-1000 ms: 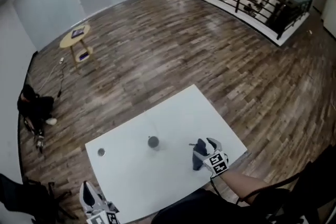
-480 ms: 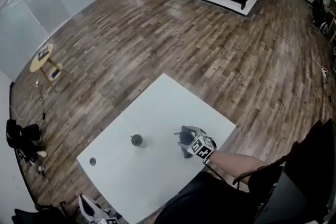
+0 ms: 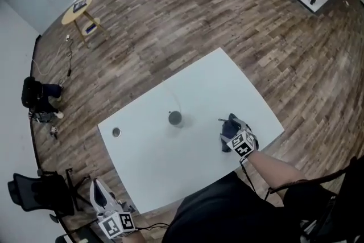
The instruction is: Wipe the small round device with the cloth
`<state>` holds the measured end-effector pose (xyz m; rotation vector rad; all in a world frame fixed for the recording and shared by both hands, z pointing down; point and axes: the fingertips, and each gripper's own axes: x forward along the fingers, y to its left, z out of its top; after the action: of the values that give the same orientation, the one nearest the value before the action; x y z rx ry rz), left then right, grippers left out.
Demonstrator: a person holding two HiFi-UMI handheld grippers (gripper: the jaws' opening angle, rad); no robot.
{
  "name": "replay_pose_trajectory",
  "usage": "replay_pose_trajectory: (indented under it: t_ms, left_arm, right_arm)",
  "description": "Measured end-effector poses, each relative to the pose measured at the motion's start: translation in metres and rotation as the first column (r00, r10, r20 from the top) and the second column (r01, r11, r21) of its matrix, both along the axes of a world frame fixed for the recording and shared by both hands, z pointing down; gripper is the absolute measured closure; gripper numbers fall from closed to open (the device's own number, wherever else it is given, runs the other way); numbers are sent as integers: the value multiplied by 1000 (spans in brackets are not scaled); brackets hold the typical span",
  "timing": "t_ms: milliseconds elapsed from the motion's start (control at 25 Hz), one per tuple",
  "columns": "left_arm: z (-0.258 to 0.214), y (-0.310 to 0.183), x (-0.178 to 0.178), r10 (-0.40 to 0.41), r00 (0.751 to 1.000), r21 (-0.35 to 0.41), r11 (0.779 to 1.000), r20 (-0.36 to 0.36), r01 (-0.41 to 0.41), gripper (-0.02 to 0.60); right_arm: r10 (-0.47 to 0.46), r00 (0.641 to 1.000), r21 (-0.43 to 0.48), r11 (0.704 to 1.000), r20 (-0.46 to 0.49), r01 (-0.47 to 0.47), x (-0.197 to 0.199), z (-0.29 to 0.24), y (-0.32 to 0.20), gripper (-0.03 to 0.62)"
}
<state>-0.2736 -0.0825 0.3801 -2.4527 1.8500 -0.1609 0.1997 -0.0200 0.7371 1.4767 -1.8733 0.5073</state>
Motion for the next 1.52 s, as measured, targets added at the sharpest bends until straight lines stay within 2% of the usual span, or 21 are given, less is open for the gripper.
replay_pose_trajectory:
  t_ms: [80, 160, 240, 320, 440, 560, 680, 800, 920, 1120, 1400, 1520]
  left_arm:
    - [-1, 5, 9, 3, 1000, -4, 1000, 9, -3, 575]
    - [-3, 18, 20, -27, 999, 4, 1000, 30, 27, 575]
    - [-5, 16, 38, -42, 999, 17, 999, 19, 42, 575]
    - [-4, 1, 57, -18, 1000, 15, 1000, -23, 19, 575]
    - [3, -11, 59, -19, 999, 4, 1000, -48, 19, 575]
    - [15, -19, 60, -24, 997, -20, 1000, -73, 23, 575]
    - [29, -35, 75, 26, 996, -38, 999, -84, -29, 575]
    - [33, -53, 92, 90, 994, -11, 996, -55, -90, 575]
    - [35, -60, 92, 98, 995, 3, 995, -13, -98, 575]
    - [41, -53, 90, 80, 991, 12, 997, -106, -80, 575]
    - [43, -42, 72, 61, 995, -23, 998, -81, -63, 575]
    - [31, -40, 70, 60, 989, -14, 998, -135, -62, 575]
  right_arm:
    - [20, 999, -21, 1000, 25, -19, 11, 8, 8, 233]
    - [20, 997, -27, 999, 78, -18, 23, 22, 8, 235]
    - [27, 994, -14, 1000, 103, -26, 33, 22, 7, 264]
    - [40, 996, 2, 999, 80, -41, 41, 20, 14, 329]
    - [52, 996, 5, 999, 66, -53, 32, 19, 15, 414]
    - [67, 996, -29, 997, 63, -65, 31, 22, 17, 449]
    - [26, 999, -52, 998, 43, -24, 27, 9, 17, 467]
    - [-32, 998, 1, 999, 46, 32, 18, -19, 4, 471]
    - [-48, 996, 59, 997, 70, 44, 6, -48, -15, 473]
    - [-82, 991, 181, 982, 106, 61, -17, -104, -63, 476]
    - [-157, 979, 315, 943, 129, 110, -53, -159, -111, 476]
    - [-159, 979, 353, 930, 131, 104, -58, -160, -131, 476]
